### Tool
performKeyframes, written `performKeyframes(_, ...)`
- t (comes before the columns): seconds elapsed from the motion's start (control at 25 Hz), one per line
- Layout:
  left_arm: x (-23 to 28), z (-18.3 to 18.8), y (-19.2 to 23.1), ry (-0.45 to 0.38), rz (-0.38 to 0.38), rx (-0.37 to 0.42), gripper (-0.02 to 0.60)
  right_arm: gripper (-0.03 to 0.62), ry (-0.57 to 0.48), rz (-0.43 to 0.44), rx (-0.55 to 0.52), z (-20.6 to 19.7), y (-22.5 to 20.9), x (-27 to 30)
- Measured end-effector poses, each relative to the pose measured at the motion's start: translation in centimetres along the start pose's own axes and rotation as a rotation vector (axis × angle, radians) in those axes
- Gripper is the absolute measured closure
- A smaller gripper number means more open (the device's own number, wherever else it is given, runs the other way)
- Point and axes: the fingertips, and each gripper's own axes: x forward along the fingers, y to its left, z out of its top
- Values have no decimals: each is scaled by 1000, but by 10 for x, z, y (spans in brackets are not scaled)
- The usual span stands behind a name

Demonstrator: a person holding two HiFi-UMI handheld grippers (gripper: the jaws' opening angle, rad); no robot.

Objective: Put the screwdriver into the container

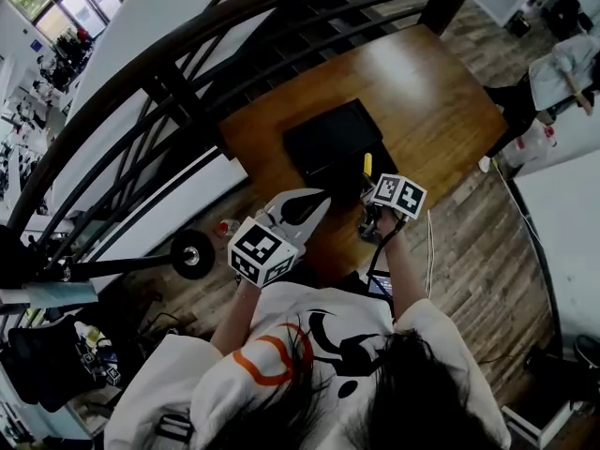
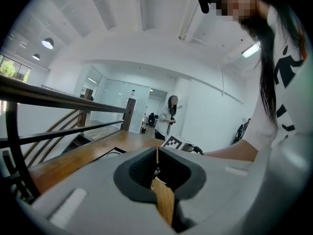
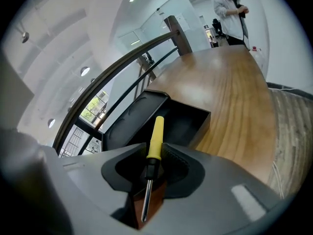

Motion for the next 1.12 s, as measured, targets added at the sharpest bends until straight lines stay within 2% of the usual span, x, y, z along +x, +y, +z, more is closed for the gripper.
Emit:
performKeyframes(0.32,-5,8,14,-9,16,-4,581,476,60,-11,52,12,1,16)
performKeyframes(0.56,-8,7,19,-11,22,-3,581,476,97,26,91,9,5,27)
performKeyframes(1.12,-9,8,32,-13,36,-9,581,476,162,-6,-53,6,16,41)
